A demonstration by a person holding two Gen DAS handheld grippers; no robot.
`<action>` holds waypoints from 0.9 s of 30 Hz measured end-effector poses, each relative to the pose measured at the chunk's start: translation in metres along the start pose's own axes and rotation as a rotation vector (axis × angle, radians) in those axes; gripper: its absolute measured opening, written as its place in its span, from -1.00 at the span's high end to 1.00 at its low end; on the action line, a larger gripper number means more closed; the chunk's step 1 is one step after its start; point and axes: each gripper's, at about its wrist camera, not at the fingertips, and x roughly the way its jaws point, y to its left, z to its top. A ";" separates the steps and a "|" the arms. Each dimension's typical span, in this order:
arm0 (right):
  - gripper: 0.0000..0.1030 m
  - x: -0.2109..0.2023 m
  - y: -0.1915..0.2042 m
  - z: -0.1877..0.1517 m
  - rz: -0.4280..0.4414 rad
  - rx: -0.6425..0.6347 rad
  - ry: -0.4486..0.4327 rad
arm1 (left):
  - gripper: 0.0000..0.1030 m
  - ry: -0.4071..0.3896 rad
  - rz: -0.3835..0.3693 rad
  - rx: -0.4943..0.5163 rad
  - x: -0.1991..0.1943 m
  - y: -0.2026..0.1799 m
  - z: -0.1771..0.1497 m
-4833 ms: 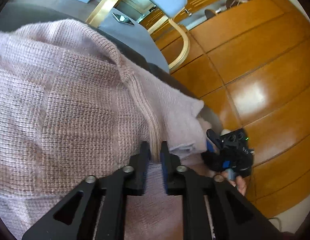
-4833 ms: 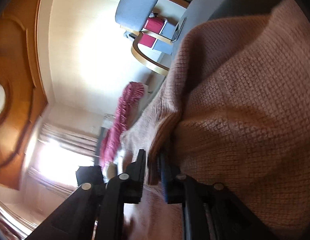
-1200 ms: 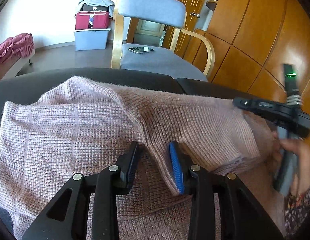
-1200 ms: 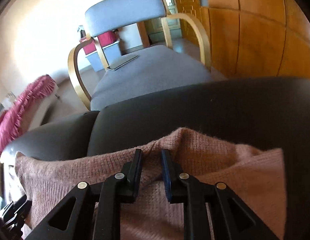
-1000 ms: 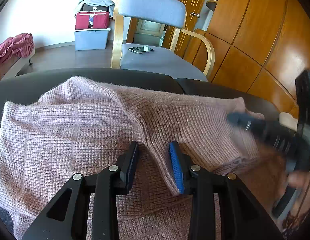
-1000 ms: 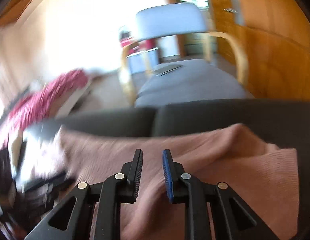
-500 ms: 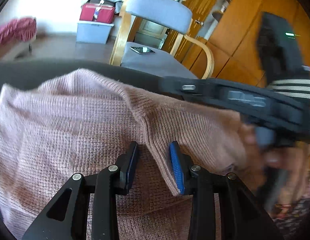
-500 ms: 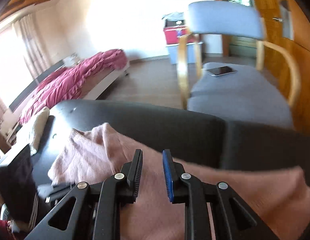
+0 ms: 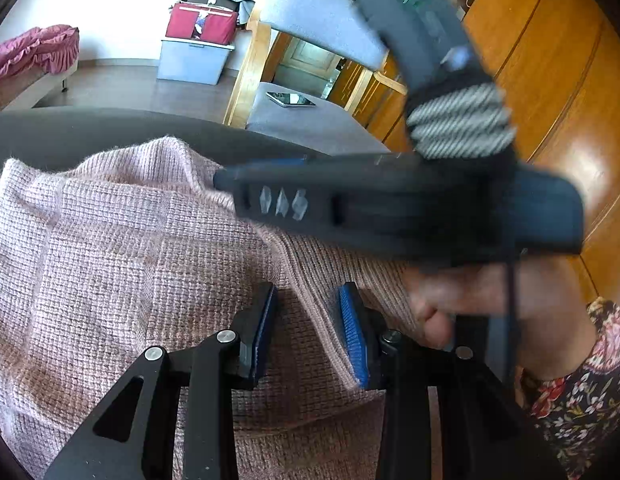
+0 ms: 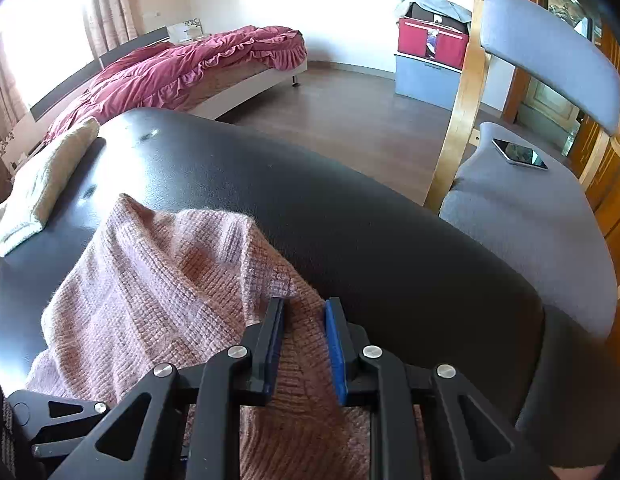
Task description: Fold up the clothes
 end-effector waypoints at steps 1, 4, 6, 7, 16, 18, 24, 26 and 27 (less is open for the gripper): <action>0.61 -0.004 -0.003 0.002 0.025 0.016 -0.020 | 0.30 -0.001 0.008 0.008 0.000 -0.002 -0.001; 0.61 -0.005 -0.014 0.013 0.108 0.052 -0.059 | 0.30 -0.003 0.023 0.021 0.000 -0.005 -0.003; 0.62 0.003 -0.008 0.017 0.098 0.025 -0.028 | 0.30 -0.003 0.029 0.024 0.000 -0.006 -0.004; 0.63 0.009 -0.005 0.019 0.094 0.007 -0.012 | 0.30 -0.003 0.030 0.024 0.000 -0.006 -0.004; 0.69 0.034 0.009 0.029 0.019 -0.093 0.030 | 0.30 0.000 0.028 0.015 0.004 -0.008 -0.005; 0.65 0.026 0.008 0.027 0.010 -0.072 0.010 | 0.30 0.002 0.015 0.004 0.004 -0.006 -0.005; 0.64 -0.046 -0.030 -0.005 -0.052 0.132 -0.140 | 0.30 0.004 0.009 0.000 0.006 -0.007 -0.007; 0.70 -0.073 -0.043 -0.027 -0.119 0.206 -0.167 | 0.30 0.004 0.008 -0.001 0.005 0.000 -0.003; 0.76 -0.086 -0.051 -0.042 -0.140 0.246 -0.174 | 0.30 0.004 0.008 -0.001 0.005 0.005 -0.001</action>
